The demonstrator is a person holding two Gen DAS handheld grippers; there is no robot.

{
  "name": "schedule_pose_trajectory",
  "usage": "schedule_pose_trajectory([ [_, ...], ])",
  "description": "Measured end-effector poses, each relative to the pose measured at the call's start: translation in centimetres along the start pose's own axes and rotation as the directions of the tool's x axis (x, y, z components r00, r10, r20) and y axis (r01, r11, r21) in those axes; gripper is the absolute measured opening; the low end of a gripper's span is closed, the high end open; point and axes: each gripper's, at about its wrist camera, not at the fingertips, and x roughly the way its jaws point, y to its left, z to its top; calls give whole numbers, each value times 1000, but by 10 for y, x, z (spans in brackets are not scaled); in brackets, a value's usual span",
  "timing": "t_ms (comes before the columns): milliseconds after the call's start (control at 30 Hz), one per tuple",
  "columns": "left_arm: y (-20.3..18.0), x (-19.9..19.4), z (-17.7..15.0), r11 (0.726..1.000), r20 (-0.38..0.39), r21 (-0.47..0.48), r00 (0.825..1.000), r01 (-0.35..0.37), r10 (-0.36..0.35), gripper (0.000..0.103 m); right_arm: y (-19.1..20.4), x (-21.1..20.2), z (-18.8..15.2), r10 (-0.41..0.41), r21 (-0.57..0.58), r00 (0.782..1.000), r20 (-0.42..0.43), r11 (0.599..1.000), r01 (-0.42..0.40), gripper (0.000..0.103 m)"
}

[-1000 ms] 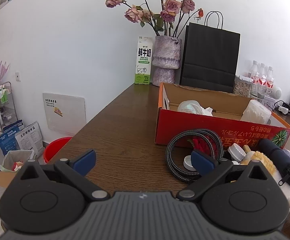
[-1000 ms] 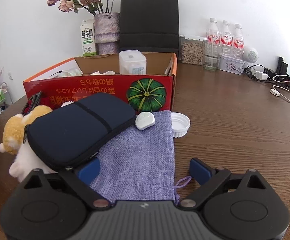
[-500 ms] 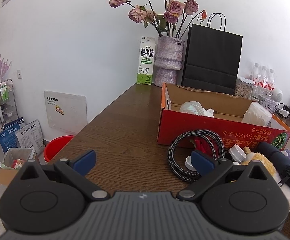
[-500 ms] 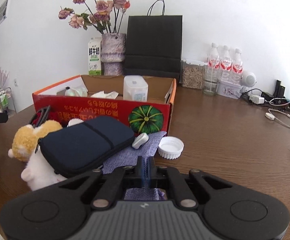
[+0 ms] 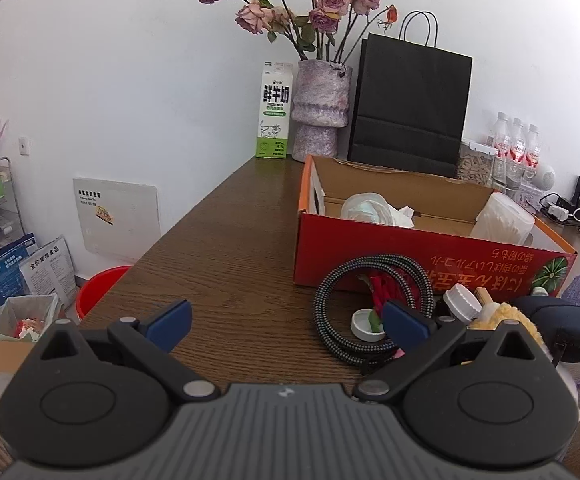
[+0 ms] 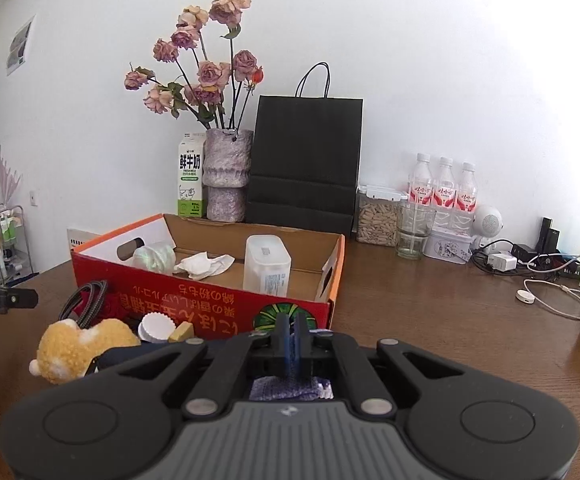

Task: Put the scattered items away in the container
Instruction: 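Grasp the black coiled cable with the left gripper while the right gripper grasps the purple cloth bag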

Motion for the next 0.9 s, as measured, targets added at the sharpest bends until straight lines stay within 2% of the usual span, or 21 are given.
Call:
schedule_pose_trajectory([
  [100,-8,10,5,999,-31,6,998,52,-52,103,2,1,2,2,-8,1000,6,1000,-2,1],
  [233,-18,27,14,990,-81,12,987,139,-138,103,2,2,1,1,-20,1000,14,1000,0,0],
  [433,-30,56,21,985,-165,41,974,166,-157,103,-1,10,-6,5,0,1000,-20,1000,-5,0],
  [533,-34,62,21,985,-179,46,971,168,-157,103,-8,19,-18,-3,40,995,-99,999,7,13],
  [567,-35,62,21,985,-181,53,971,167,-155,103,-11,22,-22,-3,53,992,-127,999,10,29],
  [600,-36,63,20,985,-184,60,971,165,-151,103,-14,25,-28,-1,69,988,-154,998,12,49],
  [667,-37,67,19,985,-194,71,971,158,-142,103,-17,31,-38,8,91,981,-196,996,10,63],
  [833,-35,74,17,987,-202,58,970,148,-134,103,-23,46,-55,51,159,960,-277,987,-6,67],
  [900,-35,76,16,987,-202,64,971,146,-130,103,-24,47,-55,54,169,962,-268,986,-8,69],
])
